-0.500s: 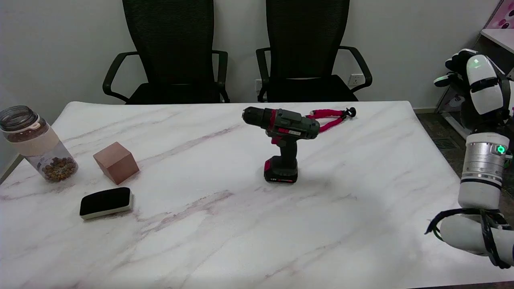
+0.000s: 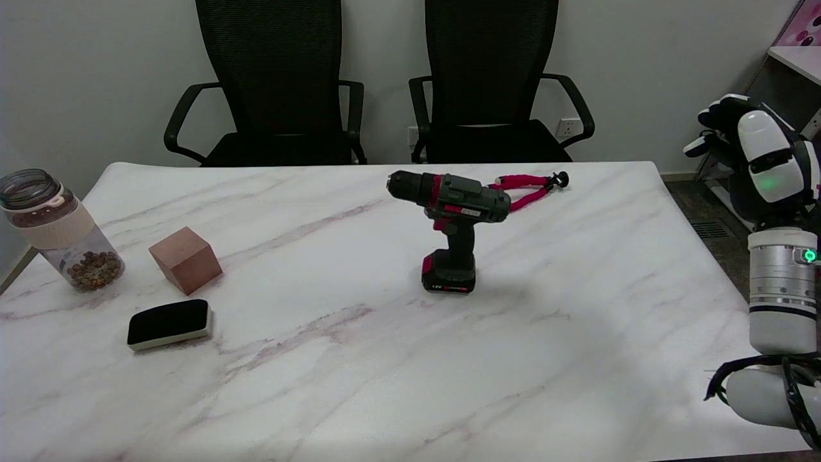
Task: Pick up the power screwdriver.
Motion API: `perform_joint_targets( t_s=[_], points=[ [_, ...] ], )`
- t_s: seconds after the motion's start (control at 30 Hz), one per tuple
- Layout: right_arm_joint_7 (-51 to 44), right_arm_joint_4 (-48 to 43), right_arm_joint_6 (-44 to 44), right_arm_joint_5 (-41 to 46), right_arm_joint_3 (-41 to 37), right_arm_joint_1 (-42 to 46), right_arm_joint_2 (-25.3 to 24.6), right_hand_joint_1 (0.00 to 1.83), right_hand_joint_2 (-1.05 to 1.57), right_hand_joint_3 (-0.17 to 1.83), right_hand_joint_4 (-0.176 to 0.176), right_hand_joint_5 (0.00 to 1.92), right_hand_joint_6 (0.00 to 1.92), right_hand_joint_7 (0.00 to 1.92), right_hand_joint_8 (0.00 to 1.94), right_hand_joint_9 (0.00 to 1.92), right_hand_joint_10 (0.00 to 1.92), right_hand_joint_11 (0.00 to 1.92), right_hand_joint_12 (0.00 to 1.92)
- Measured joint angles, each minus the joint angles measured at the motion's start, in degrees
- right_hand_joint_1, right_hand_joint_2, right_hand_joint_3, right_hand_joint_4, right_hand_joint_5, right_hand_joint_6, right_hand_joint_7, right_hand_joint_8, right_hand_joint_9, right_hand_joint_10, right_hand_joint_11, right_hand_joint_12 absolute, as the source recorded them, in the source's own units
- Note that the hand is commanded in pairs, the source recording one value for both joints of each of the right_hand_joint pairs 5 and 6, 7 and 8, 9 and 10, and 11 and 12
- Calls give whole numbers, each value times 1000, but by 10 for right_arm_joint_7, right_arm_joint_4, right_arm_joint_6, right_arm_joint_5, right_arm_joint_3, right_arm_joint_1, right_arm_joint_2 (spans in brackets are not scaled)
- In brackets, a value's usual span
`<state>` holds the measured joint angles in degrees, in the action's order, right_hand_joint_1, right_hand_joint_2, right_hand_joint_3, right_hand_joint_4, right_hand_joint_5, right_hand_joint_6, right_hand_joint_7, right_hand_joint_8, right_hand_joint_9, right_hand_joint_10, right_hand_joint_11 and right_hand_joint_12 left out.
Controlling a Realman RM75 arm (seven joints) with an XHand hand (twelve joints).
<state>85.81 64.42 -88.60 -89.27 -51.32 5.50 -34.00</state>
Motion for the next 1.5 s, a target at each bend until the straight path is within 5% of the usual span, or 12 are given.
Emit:
perform_joint_targets(
  t_s=[0.1,0.3,0.6,0.97,1.13,1.5],
  points=[
    [11,-7,0,-7,1,7,4,888,369,767,-172,665,665,665,665,660,660,1052,1052],
    [26,-21,12,-29,4,17,9,870,6,681,-87,280,280,280,280,443,443,744,744],
    [38,-22,60,-105,5,24,13,907,-125,533,-75,5,5,5,5,245,245,531,531],
    [25,20,184,-189,-10,25,9,912,-83,539,-25,0,0,0,0,208,208,385,385],
    [2,20,243,-203,-22,13,-17,917,-142,606,-2,45,45,45,45,354,354,418,418],
    [-3,-56,313,-210,3,-59,-91,919,-192,653,17,86,86,86,86,343,343,447,447]
  ],
)
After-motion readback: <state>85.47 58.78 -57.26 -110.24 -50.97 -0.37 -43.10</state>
